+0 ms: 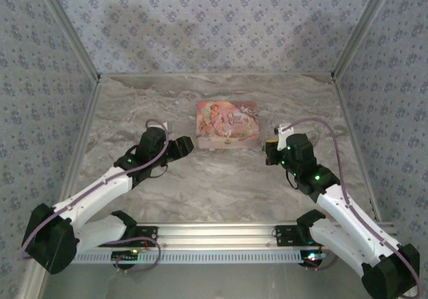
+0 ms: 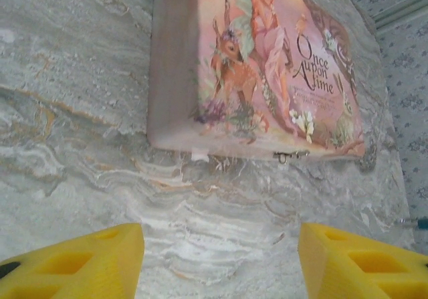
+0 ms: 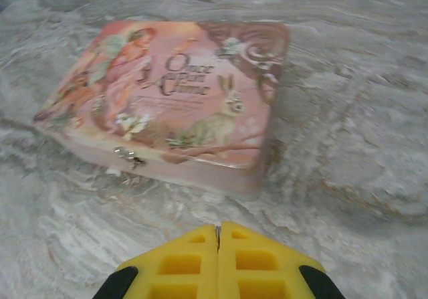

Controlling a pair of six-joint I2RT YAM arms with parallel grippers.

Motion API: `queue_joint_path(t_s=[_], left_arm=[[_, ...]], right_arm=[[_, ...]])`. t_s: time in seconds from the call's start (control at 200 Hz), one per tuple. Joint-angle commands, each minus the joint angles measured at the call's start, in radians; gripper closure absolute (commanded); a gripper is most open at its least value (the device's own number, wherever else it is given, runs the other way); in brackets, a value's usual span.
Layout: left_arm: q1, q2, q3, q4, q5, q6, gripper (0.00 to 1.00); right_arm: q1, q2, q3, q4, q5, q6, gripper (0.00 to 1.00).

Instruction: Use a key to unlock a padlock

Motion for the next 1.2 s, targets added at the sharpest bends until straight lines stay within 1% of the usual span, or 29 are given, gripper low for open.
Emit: queue_joint_path(t_s=[0.0,0.27,0.37,0.5,0.644,0.919,0.984,1.069,1.194], left_arm=[[-0.016,-0.057,-0.031,-0.023,0.005,-0.026,0.37],[-0.028,-0.131,-0.091,-0.03,-0.019,-0.048,0.36],[-0.028,-0.15,-0.101,-0.032,-0.032,-0.054,0.35],[-0.028,-0.152,-0.111,-0.029,-0.034,-0.063,0.35],[-0.028,-0.152,-0.123,-0.018,-0.034,-0.071,0.35],[-0.028,-0.152,-0.148,0.005,-0.034,-0.096,0.34],[-0.029,-0.153,-0.151,0.007,-0.035,-0.1,0.34],[-0.03,-0.156,-0.157,0.01,-0.036,-0.104,0.34],[-0.03,-0.163,-0.162,0.011,-0.04,-0.11,0.34]], right_arm=[[-0.057,-0.012,-0.01,-0.043,0.018,0.095,1.0],[-0.219,0.02,-0.033,-0.086,0.035,0.209,1.0],[-0.287,0.046,-0.048,-0.09,0.025,0.258,1.0],[-0.359,0.086,-0.078,-0.048,-0.01,0.3,1.0],[-0.4,0.173,-0.081,-0.004,-0.012,0.326,1.0],[-0.436,0.377,-0.046,0.098,-0.019,0.351,1.0],[-0.44,0.419,-0.029,0.108,-0.016,0.356,0.97],[-0.444,0.463,-0.011,0.128,0.006,0.362,0.86],[-0.465,0.543,0.034,0.137,0.005,0.36,0.77]])
